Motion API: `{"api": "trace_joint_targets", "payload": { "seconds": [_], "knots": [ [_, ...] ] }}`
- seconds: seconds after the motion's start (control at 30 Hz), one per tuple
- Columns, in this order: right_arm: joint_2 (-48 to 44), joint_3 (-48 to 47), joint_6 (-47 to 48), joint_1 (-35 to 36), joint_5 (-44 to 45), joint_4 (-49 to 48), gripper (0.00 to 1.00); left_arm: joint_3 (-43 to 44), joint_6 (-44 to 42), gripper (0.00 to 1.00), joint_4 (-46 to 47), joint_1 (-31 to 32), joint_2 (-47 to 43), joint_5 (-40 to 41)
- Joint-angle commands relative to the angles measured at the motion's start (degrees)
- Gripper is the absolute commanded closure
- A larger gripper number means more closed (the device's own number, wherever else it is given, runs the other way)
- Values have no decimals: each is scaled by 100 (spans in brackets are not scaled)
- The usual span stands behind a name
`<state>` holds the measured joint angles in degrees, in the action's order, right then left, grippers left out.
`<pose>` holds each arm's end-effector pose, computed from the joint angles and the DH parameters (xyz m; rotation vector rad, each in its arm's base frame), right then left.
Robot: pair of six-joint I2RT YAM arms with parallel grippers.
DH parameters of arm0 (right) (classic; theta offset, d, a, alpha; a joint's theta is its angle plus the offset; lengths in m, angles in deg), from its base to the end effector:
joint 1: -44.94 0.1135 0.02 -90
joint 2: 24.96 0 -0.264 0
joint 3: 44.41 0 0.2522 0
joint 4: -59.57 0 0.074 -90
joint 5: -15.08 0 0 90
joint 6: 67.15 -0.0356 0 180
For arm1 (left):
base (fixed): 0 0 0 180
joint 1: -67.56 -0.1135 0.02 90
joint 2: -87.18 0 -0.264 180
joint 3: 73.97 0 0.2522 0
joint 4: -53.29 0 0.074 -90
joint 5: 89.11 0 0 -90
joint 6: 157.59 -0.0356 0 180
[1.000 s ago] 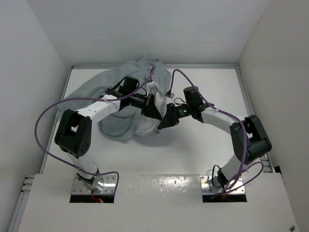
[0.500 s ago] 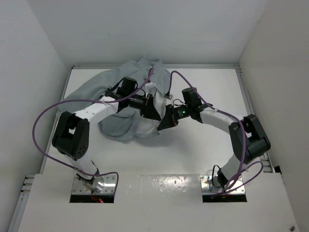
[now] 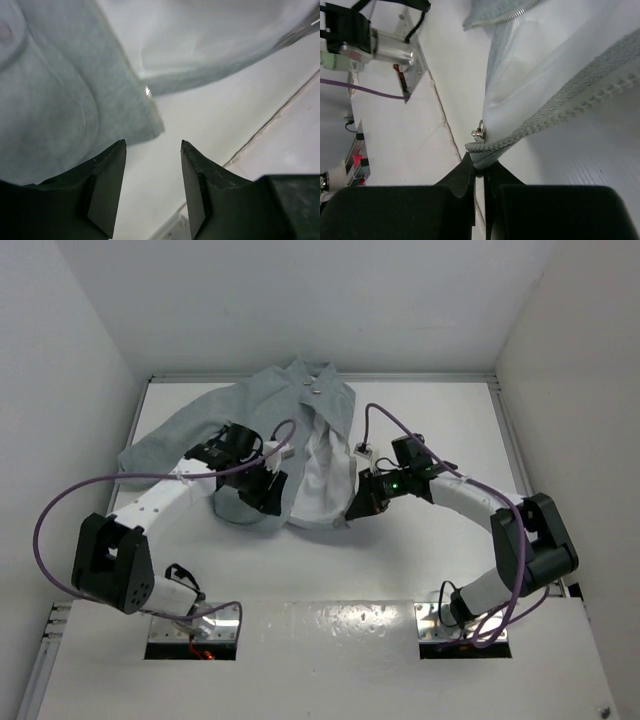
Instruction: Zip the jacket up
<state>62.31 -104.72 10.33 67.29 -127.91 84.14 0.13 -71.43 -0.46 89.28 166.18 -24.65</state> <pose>0.2589 0.1372 0.1881 -0.6269 2.3758 1.4043 0.2508 -0.1164 0.2605 0.7328 2.4866 -0.6921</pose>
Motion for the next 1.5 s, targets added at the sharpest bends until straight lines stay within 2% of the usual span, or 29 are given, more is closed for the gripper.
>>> {"api": "trace_joint_targets", "payload": {
  "seconds": [0.0,0.17,0.57,0.77,0.8,0.9,1.1,1.2,1.47],
  "knots": [
    [106,93,224,32,368,317,100,-31,83,47,-686,131,272,770],
    [326,23,135,15,483,150,100,128,498,48,-809,219,1256,604],
    [353,-92,135,7,430,106,100,487,1367,51,-405,219,2189,1086],
    [230,-21,232,6,395,167,100,488,1596,47,-45,219,2120,498],
    [212,-30,284,15,369,202,100,427,1596,47,34,123,2024,106],
    [177,-13,346,6,377,246,100,137,1649,45,254,-176,1743,-319],
    [230,-48,311,6,290,211,100,-83,1702,44,255,-229,1593,-293],
    [282,-100,320,-2,290,229,100,-259,1702,42,255,-10,1522,48],
    [361,-215,346,-2,342,255,100,-487,2044,41,360,737,1363,1718]
  ]
}}
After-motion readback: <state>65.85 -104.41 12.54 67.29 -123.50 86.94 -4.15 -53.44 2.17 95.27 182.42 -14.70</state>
